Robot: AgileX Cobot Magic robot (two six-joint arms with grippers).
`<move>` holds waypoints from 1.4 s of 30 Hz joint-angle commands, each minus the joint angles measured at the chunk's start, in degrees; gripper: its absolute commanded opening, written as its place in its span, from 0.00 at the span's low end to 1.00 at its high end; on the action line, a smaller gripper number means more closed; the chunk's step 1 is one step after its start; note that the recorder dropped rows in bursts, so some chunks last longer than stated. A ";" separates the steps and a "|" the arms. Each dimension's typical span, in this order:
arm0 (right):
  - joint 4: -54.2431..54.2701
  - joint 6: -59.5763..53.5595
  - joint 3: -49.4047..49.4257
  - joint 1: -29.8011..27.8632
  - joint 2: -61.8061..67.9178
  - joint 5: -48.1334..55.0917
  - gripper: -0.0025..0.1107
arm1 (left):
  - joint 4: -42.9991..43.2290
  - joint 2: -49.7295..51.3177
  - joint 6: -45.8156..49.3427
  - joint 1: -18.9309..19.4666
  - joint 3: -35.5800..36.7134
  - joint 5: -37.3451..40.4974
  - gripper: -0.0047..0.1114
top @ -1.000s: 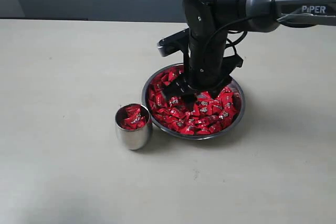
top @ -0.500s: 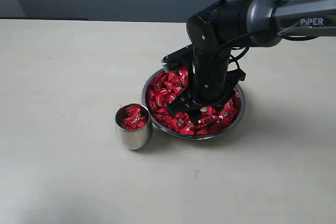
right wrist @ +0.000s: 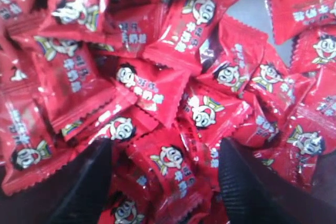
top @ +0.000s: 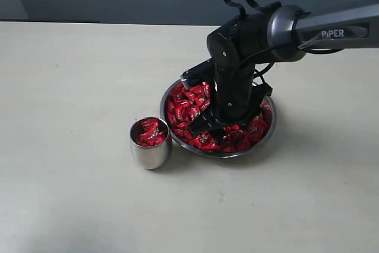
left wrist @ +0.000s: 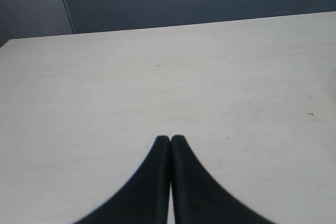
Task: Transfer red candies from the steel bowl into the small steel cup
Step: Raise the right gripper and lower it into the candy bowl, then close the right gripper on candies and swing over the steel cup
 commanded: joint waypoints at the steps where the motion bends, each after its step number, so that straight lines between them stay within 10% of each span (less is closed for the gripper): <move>1: -0.82 -0.24 0.06 -0.13 0.19 -0.07 0.53 | 0.11 -0.27 -0.11 -0.28 0.11 -0.55 0.04; 7: -0.82 -0.24 0.06 -0.13 0.17 0.06 0.47 | 0.11 -0.27 -0.11 -0.28 0.11 -0.55 0.04; 15: -0.82 -0.24 0.06 -0.13 0.17 0.25 0.01 | 0.11 -0.27 -0.11 -0.28 0.11 -0.55 0.04; 42: 9.40 -7.75 -0.06 -0.13 -10.91 -5.26 0.01 | 0.11 -0.27 -0.11 -0.28 0.11 -0.55 0.04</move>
